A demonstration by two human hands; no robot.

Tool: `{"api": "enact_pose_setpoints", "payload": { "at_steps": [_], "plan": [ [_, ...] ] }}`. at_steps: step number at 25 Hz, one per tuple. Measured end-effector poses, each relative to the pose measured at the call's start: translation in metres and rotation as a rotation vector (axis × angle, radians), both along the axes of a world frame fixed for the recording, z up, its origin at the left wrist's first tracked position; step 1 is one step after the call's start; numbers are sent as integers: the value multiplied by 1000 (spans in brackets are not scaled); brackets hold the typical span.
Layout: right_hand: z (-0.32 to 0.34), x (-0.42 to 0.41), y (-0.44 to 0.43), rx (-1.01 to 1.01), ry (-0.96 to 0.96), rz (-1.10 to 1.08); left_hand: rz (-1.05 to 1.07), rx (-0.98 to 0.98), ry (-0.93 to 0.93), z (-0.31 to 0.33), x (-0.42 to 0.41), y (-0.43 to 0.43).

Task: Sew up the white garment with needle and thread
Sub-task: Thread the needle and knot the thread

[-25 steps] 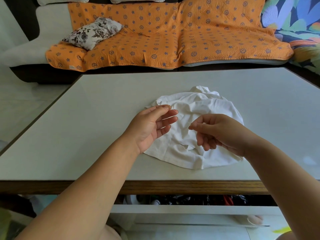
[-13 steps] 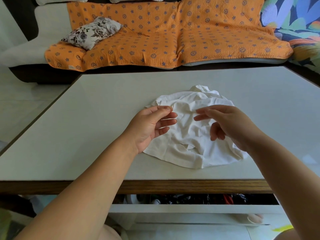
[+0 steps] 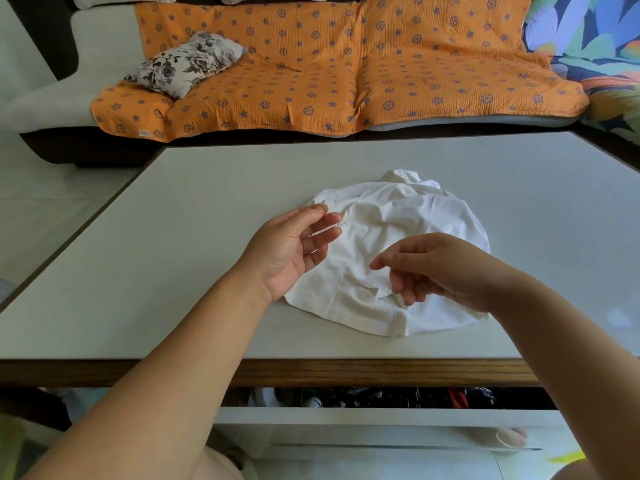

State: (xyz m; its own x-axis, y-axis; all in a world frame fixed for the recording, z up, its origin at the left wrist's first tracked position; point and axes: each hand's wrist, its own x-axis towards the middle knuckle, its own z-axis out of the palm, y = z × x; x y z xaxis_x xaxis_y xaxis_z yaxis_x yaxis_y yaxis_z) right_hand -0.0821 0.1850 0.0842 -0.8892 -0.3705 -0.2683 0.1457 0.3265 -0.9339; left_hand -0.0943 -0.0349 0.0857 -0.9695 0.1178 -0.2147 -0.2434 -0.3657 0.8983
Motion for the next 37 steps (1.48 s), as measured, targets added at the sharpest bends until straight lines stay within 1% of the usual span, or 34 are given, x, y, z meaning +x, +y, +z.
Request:
{"api": "enact_pose_setpoints", "payload": {
  "at_steps": [5, 9, 11, 13, 15, 17, 19, 21, 23, 27, 31, 33, 37],
  "plan": [
    [3, 2, -2, -66, 22, -21, 20, 54, -19, 0, 0, -2],
    [3, 2, -4, -67, 30, -17, 25, 79, -13, 1, 2, -2],
    [2, 3, -4, -11, 44, -17, 22, 43, 9, 1, 3, -2],
    [3, 3, -3, 119, 74, -24, 6, -31, 51, 0, 4, -2],
    [4, 3, -3, 259, 157, -81, -18, -112, 92, 0, 5, -2],
    [4, 2, -3, 317, 316, -196, -43, -185, 120, -1, 5, -1],
    [7, 4, -7, 248, 439, -274, -66, -248, 140, -2, 6, 1],
    [11, 8, -14, 178, 472, -269, -89, -323, 171, -2, 6, 4],
    [12, 10, -21, 117, 444, -226, -118, -397, 212, -3, 8, 6],
    [11, 7, -23, 30, 322, -204, -134, -521, 327, -3, 10, 9],
    [9, 3, -22, -64, 220, -142, -130, -524, 382, -3, 9, 9],
    [9, 2, -22, -96, 181, -146, -142, -527, 396, -2, 9, 9],
    [10, 3, -19, -66, 187, -134, -146, -557, 412, -1, 10, 9]
  ]
}}
